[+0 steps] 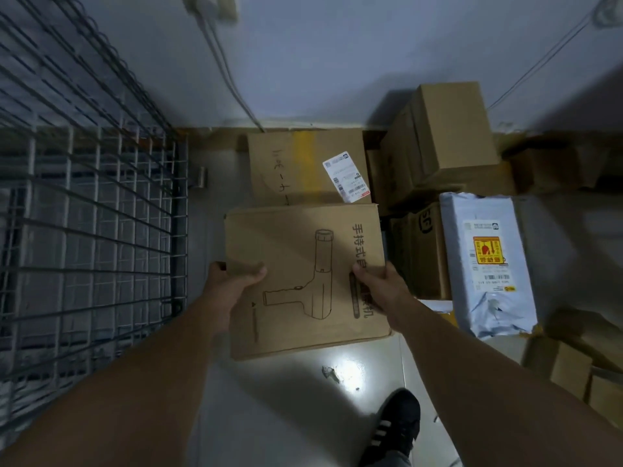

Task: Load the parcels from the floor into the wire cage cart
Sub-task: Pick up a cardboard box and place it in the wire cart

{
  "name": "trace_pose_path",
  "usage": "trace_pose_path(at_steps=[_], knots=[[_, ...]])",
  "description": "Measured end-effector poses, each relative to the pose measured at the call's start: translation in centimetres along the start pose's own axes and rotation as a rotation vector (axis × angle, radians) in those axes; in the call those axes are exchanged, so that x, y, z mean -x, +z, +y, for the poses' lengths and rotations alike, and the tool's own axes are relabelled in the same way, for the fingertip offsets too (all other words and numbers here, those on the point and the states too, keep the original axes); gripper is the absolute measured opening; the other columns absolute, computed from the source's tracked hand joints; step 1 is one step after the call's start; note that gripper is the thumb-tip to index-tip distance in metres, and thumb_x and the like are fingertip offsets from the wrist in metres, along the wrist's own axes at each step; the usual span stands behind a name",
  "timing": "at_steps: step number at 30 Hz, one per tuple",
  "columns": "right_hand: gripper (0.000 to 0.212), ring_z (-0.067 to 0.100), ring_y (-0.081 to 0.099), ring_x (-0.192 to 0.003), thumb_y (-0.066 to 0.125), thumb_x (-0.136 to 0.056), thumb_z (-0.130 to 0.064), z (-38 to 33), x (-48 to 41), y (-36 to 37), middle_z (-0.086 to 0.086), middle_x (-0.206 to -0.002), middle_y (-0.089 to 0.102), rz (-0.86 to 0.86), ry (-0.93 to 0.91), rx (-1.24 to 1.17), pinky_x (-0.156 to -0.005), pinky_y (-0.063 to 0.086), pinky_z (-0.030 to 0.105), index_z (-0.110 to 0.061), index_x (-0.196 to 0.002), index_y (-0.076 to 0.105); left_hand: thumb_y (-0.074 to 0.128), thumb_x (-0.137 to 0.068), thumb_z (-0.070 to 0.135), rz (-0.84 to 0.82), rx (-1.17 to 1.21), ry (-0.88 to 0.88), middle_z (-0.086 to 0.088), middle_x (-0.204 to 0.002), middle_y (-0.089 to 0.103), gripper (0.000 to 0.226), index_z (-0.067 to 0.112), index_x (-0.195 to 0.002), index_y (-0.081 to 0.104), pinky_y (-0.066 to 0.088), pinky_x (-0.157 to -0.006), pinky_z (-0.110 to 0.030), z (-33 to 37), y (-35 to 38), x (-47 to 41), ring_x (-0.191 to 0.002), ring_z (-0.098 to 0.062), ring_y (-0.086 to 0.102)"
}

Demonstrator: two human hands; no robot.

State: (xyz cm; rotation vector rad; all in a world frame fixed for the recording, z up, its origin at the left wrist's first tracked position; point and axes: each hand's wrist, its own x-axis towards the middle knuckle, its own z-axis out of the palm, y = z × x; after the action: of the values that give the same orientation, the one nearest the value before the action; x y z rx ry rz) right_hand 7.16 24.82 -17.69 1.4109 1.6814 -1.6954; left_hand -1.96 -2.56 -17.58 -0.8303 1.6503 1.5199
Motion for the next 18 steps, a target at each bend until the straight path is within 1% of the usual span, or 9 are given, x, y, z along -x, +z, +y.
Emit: trace_pose_path(at_steps=[1,3,5,7,10,13,14,16,18], knots=[[0.047,0.024,0.060,-0.113,0.078,-0.090,-0.037,-0.9,0.8,-0.3,-0.002,-0.113,0.066,-0.010,-0.002,-0.013,-0.085,0.050,0.039,-0.027,-0.128,0.053,0.093,-0.072,0.024,-0.008,0.001,0.015,0.000,-0.110,0.062,0.070,0.021,-0.123,0.045,0.058,-0.077,-0.042,1.1,0.1,0.9,-0.097,-0.019,0.064],[0.047,0.026,0.060,-0.113,0.077,-0.090,-0.037,-3.1,2.7,-1.0,0.003,-0.121,0.066,-0.011,-0.023,-0.034,-0.086,0.050,0.039,-0.026,-0.130,0.055,0.095,-0.070,0.025,-0.004,-0.032,0.050,-0.001,-0.108,0.062,0.072,0.019,-0.122,0.046,0.059,-0.079,-0.044,3.8,0.4,2.6,-0.098,-0.022,0.065],[0.048,0.027,0.060,-0.113,0.078,-0.090,-0.039,-6.0,4.9,-1.8,0.003,-0.122,0.066,0.007,-0.076,-0.067,-0.085,0.049,0.040,-0.025,-0.131,0.057,0.102,-0.056,0.037,0.004,-0.074,0.109,-0.004,-0.115,0.067,0.092,0.015,-0.128,0.050,0.059,-0.088,-0.053,7.4,0.6,5.2,-0.103,-0.027,0.068],[0.043,0.025,0.060,-0.109,0.078,-0.090,-0.038,-9.3,7.4,-2.5,0.000,-0.117,0.066,0.037,-0.147,-0.095,-0.087,0.049,0.040,-0.026,-0.126,0.058,0.105,-0.040,0.048,-0.003,-0.091,0.185,-0.004,-0.125,0.069,0.115,0.018,-0.137,0.051,0.057,-0.092,-0.057,11.1,0.6,7.6,-0.108,-0.029,0.069],[0.046,0.025,0.066,-0.104,0.082,-0.085,-0.038,-14.9,11.8,-3.8,-0.001,-0.110,0.071,0.080,-0.274,-0.135,-0.092,0.055,0.044,-0.021,-0.123,0.063,0.099,-0.063,0.029,-0.043,-0.067,0.338,-0.005,-0.125,0.065,0.093,0.013,-0.138,0.046,0.054,-0.096,-0.058,17.3,1.2,13.7,-0.111,-0.030,0.066],[0.039,0.024,0.068,-0.097,0.081,-0.088,-0.036,-21.5,17.5,-5.1,0.000,-0.105,0.072,0.079,-0.404,-0.162,-0.082,0.058,0.040,-0.020,-0.119,0.064,0.100,-0.058,0.026,-0.119,-0.076,0.472,-0.014,-0.115,0.073,0.080,0.009,-0.125,0.061,0.058,-0.088,-0.059,23.3,1.7,20.5,-0.102,-0.035,0.073],[0.038,0.025,0.068,-0.097,0.079,-0.089,-0.036,-23.7,19.6,-5.6,0.001,-0.108,0.073,0.076,-0.449,-0.169,-0.084,0.058,0.042,-0.020,-0.119,0.063,0.100,-0.061,0.027,-0.112,-0.095,0.526,-0.013,-0.109,0.074,0.065,0.012,-0.114,0.065,0.059,-0.088,-0.055,25.2,1.8,23.2,-0.097,-0.033,0.074],[0.041,0.027,0.068,-0.102,0.079,-0.089,-0.038,-28.0,24.1,-6.4,0.003,-0.113,0.072,0.073,-0.541,-0.171,-0.093,0.057,0.047,-0.020,-0.121,0.062,0.091,-0.075,0.022,-0.079,-0.075,0.652,-0.005,-0.098,0.070,0.037,0.020,-0.095,0.060,0.058,-0.084,-0.044,29.0,1.8,28.0,-0.085,-0.022,0.070],[0.046,0.027,0.068,-0.103,0.079,-0.088,-0.040,-31.9,28.8,-7.3,0.003,-0.115,0.071,0.068,-0.639,-0.181,-0.091,0.057,0.046,-0.021,-0.125,0.060,0.087,-0.081,0.018,-0.054,-0.044,0.743,0.000,-0.097,0.064,0.036,0.018,-0.097,0.054,0.056,-0.076,-0.037,32.5,1.5,32.8,-0.084,-0.018,0.065]])
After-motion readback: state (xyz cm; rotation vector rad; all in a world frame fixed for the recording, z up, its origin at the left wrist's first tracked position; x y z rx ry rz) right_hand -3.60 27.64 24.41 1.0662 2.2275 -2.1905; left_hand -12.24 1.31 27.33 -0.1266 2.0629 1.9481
